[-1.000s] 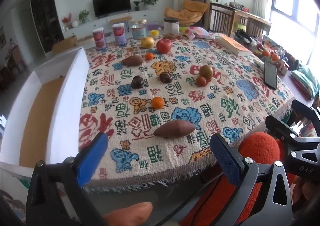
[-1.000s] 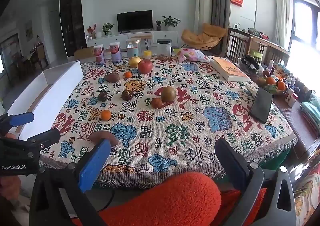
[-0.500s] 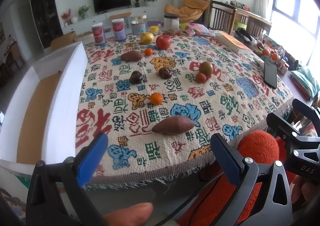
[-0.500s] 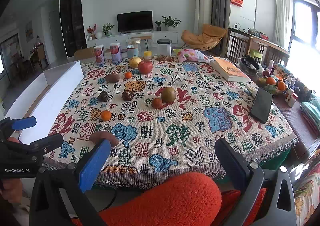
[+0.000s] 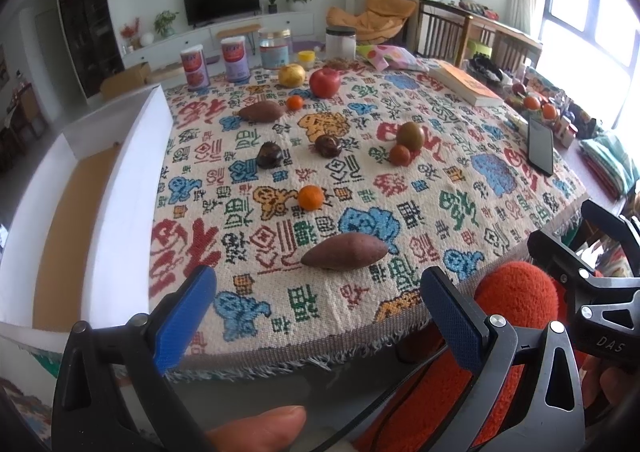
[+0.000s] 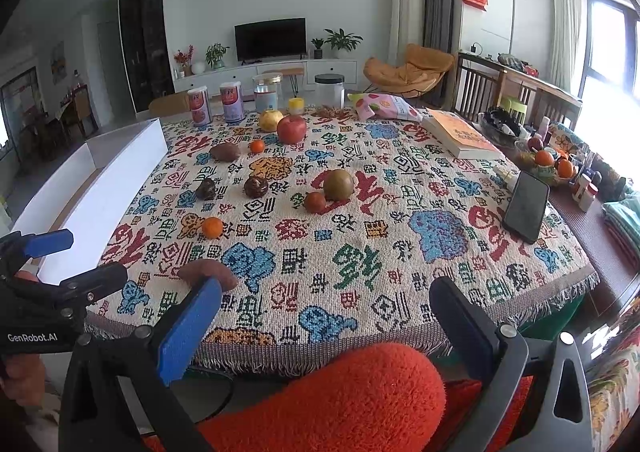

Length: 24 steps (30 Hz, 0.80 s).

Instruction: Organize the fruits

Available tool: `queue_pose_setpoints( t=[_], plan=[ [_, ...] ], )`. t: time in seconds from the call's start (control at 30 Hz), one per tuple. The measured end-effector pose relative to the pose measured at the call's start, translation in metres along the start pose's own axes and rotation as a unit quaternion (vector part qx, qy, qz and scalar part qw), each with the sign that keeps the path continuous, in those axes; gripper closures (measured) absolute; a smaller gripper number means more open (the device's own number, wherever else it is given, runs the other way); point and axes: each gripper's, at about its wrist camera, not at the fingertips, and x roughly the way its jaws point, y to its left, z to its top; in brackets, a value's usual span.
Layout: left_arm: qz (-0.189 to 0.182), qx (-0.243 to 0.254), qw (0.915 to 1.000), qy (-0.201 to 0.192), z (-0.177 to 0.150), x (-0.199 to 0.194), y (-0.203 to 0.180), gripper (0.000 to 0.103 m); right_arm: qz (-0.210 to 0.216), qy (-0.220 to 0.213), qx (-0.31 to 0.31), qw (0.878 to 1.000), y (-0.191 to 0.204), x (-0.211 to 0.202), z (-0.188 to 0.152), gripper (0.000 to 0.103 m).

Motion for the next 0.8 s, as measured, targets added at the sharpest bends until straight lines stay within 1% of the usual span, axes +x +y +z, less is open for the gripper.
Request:
queue_pose_setpoints(
  t=[0.8],
  plan=[
    [-0.003, -0.001, 1.0000, 0.009, -0.0047, 0.0060, -0.0006, 0.001, 0.005, 0.008, 0.003, 1.000, -0.0010, 0.0045, -0.0050, 0.000]
  ],
)
